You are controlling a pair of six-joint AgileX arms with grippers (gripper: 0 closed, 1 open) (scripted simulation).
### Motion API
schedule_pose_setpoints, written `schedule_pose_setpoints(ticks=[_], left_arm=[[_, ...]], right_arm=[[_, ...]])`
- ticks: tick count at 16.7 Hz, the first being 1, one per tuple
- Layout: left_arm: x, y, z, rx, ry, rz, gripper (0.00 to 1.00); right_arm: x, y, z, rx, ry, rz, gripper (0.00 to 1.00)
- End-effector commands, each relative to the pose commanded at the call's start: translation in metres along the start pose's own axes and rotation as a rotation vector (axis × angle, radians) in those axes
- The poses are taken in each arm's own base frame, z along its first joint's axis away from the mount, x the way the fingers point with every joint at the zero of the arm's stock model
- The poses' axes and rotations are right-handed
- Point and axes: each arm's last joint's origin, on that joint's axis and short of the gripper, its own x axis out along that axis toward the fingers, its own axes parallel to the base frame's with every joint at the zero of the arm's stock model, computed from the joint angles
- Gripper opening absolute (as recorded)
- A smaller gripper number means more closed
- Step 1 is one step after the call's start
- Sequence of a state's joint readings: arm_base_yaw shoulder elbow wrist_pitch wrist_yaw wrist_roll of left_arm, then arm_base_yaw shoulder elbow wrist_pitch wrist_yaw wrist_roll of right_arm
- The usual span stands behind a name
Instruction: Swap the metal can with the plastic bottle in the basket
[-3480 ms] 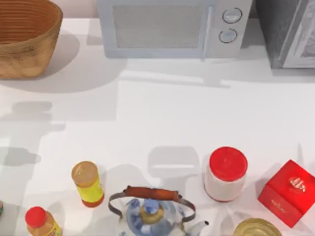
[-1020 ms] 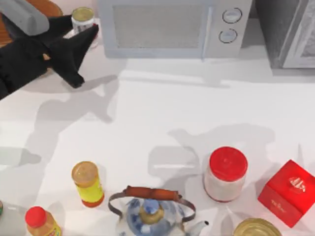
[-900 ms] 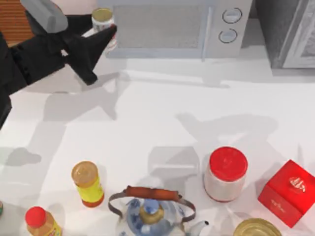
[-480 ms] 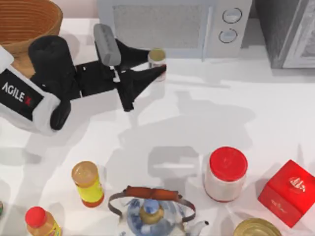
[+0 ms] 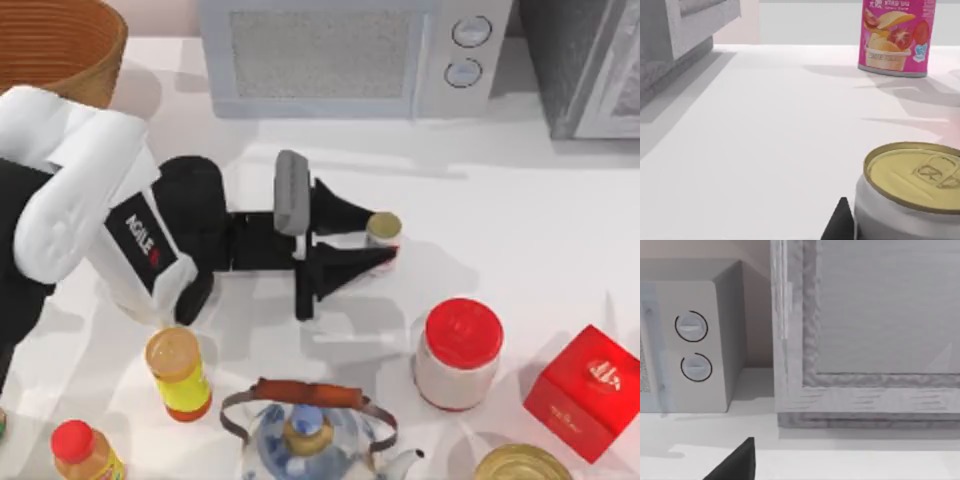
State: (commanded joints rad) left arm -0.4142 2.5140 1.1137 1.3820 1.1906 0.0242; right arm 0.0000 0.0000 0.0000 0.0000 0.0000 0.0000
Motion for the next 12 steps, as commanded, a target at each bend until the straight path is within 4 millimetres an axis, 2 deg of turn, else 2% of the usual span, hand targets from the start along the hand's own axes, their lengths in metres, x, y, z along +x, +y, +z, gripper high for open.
schedule_pose_setpoints(ticks=[6,12], left_arm=[[0.0031,-0.0028,-0.0035,-0.004,0.001,-0.015,0.00],[0.0031,-0.0028,-0.0035,-0.004,0.001,-0.015,0.45]], right_arm=[[0.0000,0.0000,0.0000,0.000,0.000,0.000,1.00],[0.0000,0.0000,0.0000,0.000,0.000,0.000,1.00]])
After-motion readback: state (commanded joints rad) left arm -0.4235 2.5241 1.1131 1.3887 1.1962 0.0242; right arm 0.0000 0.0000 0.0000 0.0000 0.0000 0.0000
